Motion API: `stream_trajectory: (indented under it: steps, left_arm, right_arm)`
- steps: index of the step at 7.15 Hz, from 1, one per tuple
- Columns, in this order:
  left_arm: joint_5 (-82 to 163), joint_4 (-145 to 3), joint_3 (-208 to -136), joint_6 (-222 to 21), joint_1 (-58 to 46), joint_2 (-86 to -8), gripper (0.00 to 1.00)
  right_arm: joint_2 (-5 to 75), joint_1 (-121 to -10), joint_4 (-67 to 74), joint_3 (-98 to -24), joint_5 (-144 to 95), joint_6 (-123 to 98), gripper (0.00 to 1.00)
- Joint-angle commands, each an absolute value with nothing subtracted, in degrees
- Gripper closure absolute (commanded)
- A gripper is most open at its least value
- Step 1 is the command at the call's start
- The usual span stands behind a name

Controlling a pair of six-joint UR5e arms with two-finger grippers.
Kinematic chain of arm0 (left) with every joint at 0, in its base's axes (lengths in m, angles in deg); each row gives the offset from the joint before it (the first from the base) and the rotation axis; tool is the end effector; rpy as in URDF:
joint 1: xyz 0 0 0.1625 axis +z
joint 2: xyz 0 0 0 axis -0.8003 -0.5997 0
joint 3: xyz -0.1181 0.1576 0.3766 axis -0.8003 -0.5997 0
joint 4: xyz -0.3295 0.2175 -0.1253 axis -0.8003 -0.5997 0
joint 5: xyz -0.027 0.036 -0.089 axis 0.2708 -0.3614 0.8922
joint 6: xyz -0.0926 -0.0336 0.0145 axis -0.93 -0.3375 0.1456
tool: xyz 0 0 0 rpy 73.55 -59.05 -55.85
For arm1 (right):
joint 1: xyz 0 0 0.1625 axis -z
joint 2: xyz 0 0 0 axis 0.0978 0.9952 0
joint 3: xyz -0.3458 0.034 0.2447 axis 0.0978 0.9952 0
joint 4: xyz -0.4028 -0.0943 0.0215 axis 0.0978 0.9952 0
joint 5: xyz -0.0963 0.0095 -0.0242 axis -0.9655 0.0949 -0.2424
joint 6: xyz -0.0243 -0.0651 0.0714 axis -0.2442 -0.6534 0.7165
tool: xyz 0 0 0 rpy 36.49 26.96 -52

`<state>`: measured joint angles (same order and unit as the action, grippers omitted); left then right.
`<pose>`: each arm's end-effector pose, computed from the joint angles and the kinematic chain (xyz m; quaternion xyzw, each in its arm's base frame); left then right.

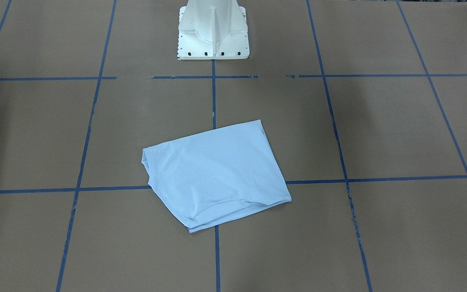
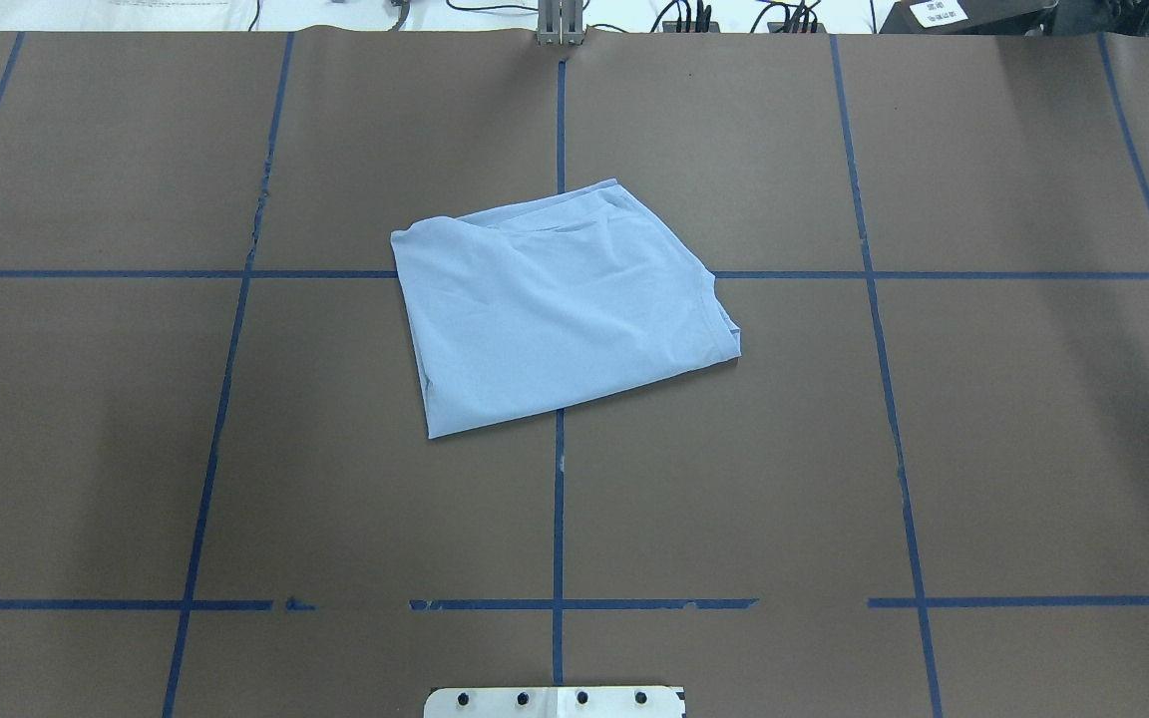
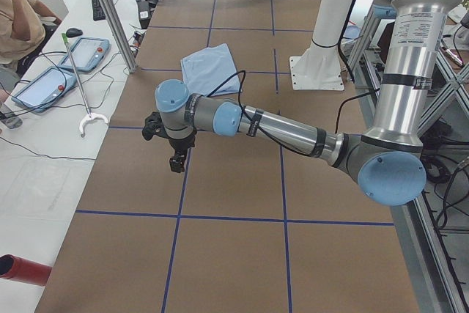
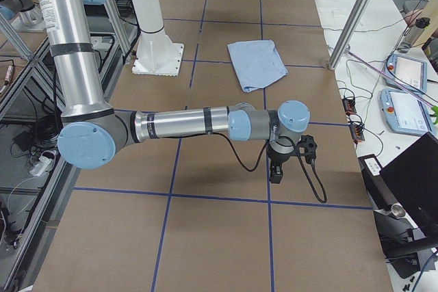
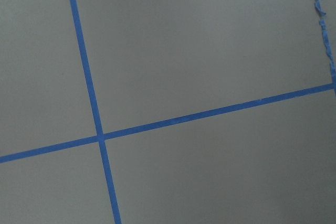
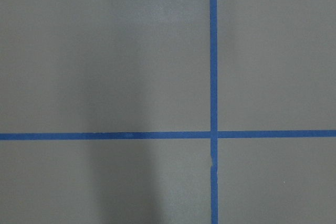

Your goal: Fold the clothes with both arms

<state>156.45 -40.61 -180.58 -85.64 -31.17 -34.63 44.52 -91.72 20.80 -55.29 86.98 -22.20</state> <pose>-0.0060 -0.5431 0.5160 0.0811 0.4059 0.0900 0.9059 0.0244 -0.5723 0.5923 -0.0036 -0.3805 0.0112 0.9247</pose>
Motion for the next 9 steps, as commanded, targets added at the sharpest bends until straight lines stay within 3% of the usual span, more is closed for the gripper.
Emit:
stream_trajectory:
  steps: [1,4,6,9]
  left_arm:
    - [156.4,-40.6,-180.7,-85.6,-31.1,-34.1,0.00]
    - [156.0,-40.4,-179.2,-85.6,-31.1,-32.9,0.00]
    - [151.2,-40.7,-173.6,-86.0,-31.7,-33.8,0.00]
    - [151.5,-40.6,-174.4,-86.0,-31.8,-33.9,0.00]
  right_arm:
    - [44.5,-91.7,20.8,-55.3,86.9,-22.3,0.00]
    - [44.6,-91.0,20.9,-56.0,87.4,-22.3,0.00]
    - [47.2,-91.0,20.9,-59.1,87.5,-22.2,0.00]
    - [50.2,-91.0,20.9,-61.8,87.4,-22.2,0.00]
